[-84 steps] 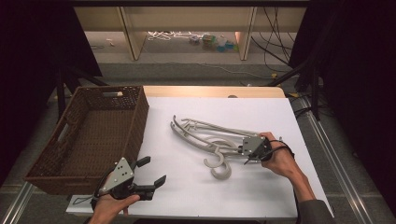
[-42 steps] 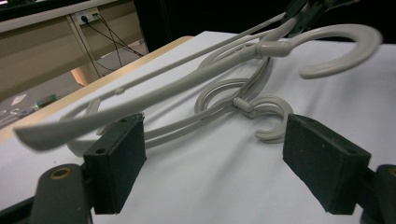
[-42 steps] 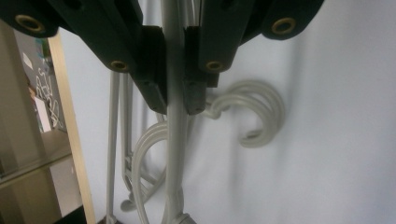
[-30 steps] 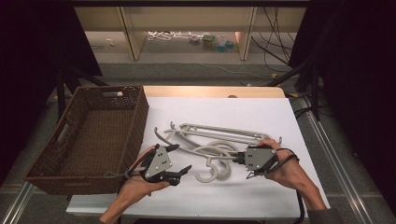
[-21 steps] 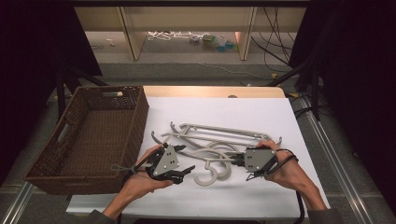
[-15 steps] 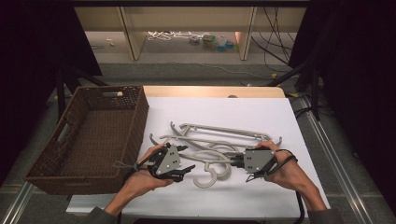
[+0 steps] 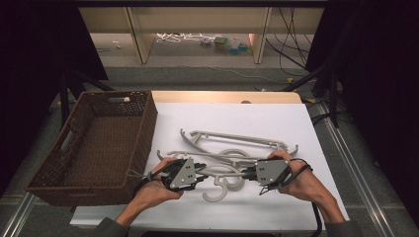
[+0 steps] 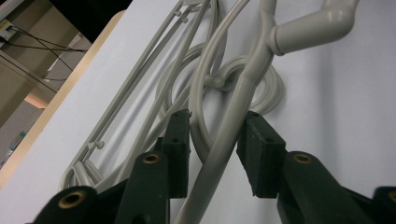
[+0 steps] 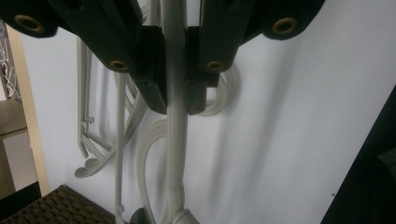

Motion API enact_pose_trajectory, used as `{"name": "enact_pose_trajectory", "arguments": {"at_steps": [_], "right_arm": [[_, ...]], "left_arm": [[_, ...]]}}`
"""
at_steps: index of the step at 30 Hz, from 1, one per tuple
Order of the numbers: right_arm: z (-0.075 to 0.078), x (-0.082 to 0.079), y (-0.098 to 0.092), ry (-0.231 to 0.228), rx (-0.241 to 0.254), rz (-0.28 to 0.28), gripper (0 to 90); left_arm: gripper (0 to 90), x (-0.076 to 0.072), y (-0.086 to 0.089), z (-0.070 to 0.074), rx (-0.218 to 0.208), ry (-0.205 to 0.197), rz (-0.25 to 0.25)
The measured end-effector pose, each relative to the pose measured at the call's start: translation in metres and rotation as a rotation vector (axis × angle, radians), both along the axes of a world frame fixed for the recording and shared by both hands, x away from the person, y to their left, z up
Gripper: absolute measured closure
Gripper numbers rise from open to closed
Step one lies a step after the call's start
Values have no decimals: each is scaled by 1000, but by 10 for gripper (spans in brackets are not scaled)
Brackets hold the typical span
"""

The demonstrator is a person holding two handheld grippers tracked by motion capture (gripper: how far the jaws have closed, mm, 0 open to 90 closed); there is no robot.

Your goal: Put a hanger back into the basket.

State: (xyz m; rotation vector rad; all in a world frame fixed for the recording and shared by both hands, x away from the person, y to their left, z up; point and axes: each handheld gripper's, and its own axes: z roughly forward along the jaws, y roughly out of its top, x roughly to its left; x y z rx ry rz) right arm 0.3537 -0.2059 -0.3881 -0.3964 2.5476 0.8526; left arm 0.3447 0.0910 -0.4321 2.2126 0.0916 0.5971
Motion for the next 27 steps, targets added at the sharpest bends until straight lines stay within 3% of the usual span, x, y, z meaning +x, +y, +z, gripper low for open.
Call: {"name": "enact_pose_trajectory", "arguments": {"at_steps": [3,5,11,19,20,22,24,27], "right_arm": [[1,-2,-2,37,1,-40,816],[1,-1,-2,31,5,-32,815],[7,1,-5,18,38,-26,798],[8,3,-8,0,53,-87,761],[9,3,-8,5,55,-108,753],[9,3,-8,19,60,-161,709],[11,5,-9,30,100,-207,641],[18,5,-12,53,169,-273,546]], "left_arm": [[683,0,2,2,2,-7,-7],[696,-1,1,4,20,-35,-14],[755,-6,-4,4,50,-61,-57],[788,-11,-7,12,27,1,-52],[791,-11,-7,14,10,2,-49],[795,-9,-5,16,-29,48,-23],[795,-6,0,16,-14,52,6],[795,0,8,15,-51,108,62]]}}
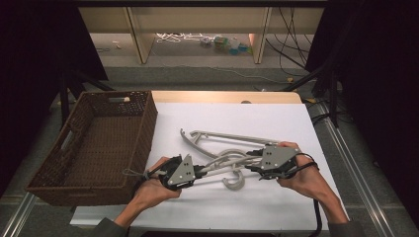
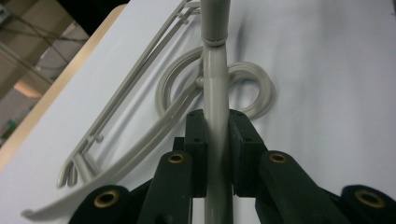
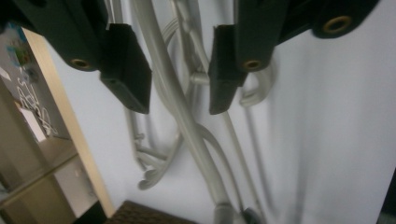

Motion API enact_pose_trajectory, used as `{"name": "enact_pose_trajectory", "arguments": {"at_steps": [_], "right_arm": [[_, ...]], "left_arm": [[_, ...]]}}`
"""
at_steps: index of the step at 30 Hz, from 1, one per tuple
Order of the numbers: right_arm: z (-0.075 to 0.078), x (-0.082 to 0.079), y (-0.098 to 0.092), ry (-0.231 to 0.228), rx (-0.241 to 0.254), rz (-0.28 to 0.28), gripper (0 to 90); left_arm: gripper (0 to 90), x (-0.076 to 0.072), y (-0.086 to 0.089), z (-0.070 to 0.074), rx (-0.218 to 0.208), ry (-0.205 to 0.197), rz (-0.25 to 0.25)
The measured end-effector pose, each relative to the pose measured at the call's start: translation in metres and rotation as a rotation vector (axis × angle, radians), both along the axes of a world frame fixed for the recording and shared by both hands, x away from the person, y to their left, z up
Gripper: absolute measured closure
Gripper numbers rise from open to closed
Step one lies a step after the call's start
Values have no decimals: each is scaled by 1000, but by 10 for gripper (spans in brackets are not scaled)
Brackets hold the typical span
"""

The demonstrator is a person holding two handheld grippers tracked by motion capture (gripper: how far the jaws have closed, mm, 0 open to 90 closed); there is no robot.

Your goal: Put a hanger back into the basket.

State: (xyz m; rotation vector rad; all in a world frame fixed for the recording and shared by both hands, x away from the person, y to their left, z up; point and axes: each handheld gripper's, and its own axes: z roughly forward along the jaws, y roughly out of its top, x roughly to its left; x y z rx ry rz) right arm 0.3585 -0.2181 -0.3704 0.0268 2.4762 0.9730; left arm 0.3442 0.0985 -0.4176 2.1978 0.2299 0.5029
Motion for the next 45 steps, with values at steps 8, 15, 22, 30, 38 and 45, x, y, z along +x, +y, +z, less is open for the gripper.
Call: {"name": "enact_pose_trajectory", "arguments": {"at_steps": [8,15,22,30,38,45], "right_arm": [[8,1,-9,119,265,-283,364],[5,-7,-10,156,359,-376,298],[-9,-12,-16,148,382,-384,251],[-25,-17,-20,164,385,-410,221],[-33,-18,-18,166,378,-407,216],[-36,-17,-19,163,376,-412,217]], "left_arm": [[795,13,19,3,-176,207,158],[795,17,30,3,-259,306,214],[795,14,42,15,-333,361,249],[795,2,63,43,-442,378,257],[795,-2,88,83,-490,397,257],[795,2,116,108,-517,373,294]]}}
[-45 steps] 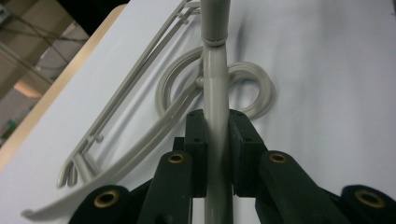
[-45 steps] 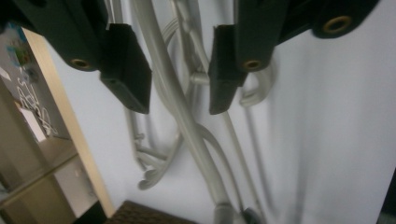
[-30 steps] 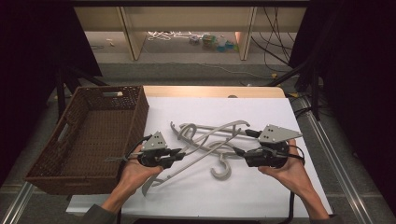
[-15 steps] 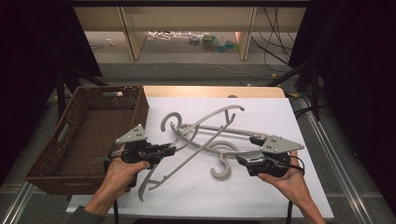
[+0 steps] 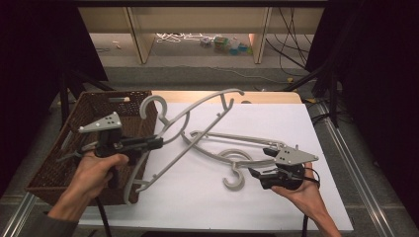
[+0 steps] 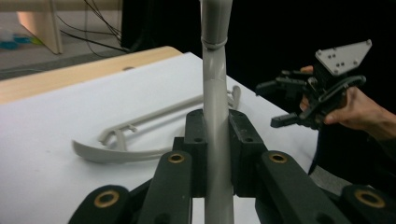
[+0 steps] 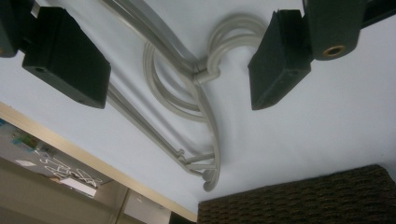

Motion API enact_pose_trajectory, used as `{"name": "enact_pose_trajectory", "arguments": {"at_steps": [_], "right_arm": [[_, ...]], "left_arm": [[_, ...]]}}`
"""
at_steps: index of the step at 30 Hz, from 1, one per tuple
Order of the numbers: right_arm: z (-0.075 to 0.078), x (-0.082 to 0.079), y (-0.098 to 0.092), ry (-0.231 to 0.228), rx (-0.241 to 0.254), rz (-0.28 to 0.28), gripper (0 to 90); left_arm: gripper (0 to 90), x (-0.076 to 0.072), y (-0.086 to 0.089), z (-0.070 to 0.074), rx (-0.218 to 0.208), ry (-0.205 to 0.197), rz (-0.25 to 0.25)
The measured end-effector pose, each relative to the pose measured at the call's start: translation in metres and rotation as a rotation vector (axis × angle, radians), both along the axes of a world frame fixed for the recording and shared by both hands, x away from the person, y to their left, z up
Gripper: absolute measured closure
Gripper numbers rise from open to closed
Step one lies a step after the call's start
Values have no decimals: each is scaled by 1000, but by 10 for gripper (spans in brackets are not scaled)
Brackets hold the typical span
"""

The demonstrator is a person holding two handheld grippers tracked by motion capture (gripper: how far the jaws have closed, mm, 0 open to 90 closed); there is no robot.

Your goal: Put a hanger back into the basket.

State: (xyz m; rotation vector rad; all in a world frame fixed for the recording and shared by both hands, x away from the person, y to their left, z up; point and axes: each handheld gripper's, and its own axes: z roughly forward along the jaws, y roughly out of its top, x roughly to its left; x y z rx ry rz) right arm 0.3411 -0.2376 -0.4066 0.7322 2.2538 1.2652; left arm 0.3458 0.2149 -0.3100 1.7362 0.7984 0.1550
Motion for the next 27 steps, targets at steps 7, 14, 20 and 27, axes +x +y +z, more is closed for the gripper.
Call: {"name": "enact_pose_trajectory", "arguments": {"at_steps": [7,14,20,27], "right_arm": [[-1,-1,-1,-5,6,-8,220],[-3,-2,0,3,-3,-3,213],[-5,-2,1,-3,-3,-1,207],[-6,-2,1,9,-4,0,196]], "left_arm": [[795,1,37,24,15,-42,89],[795,12,70,29,45,-45,170],[795,29,96,27,94,-80,202],[795,42,121,21,126,-88,250]]}}
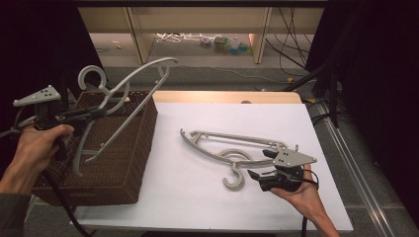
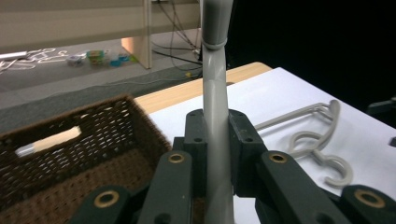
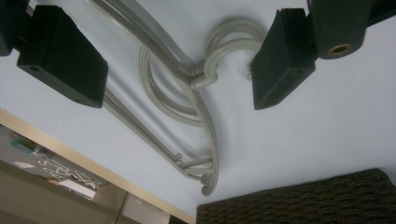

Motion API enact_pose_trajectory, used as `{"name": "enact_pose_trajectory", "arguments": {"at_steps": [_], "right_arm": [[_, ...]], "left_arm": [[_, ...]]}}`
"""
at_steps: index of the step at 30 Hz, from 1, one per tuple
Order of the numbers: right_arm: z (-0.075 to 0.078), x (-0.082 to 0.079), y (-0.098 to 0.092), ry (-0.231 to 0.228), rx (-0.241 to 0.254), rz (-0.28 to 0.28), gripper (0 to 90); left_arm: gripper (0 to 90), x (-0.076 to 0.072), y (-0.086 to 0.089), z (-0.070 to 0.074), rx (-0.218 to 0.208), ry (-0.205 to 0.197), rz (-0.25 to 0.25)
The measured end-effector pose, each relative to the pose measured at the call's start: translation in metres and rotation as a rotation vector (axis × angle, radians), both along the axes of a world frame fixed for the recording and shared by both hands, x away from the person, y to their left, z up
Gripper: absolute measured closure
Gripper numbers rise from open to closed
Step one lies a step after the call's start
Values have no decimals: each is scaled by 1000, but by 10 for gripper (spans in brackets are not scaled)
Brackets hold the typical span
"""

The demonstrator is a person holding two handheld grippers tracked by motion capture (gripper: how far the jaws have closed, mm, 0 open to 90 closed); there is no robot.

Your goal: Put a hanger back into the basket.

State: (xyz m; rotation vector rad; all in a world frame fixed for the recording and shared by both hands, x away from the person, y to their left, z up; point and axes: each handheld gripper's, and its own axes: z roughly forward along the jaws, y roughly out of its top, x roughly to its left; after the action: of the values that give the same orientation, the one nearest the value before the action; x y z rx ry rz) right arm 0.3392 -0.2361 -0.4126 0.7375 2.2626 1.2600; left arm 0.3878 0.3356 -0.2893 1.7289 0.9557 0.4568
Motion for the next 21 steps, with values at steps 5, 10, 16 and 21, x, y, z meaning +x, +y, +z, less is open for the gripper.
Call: {"name": "enact_pose_trajectory", "arguments": {"at_steps": [5,10,16,21], "right_arm": [[1,0,0,-14,11,3,187],[0,0,-1,-1,14,-1,183],[0,0,0,-2,10,5,184],[-2,1,1,-8,13,1,185]], "left_arm": [[795,5,16,-12,4,27,33],[795,5,29,-25,19,45,43],[795,4,43,-35,47,55,63],[795,2,50,-44,78,72,79]]}}
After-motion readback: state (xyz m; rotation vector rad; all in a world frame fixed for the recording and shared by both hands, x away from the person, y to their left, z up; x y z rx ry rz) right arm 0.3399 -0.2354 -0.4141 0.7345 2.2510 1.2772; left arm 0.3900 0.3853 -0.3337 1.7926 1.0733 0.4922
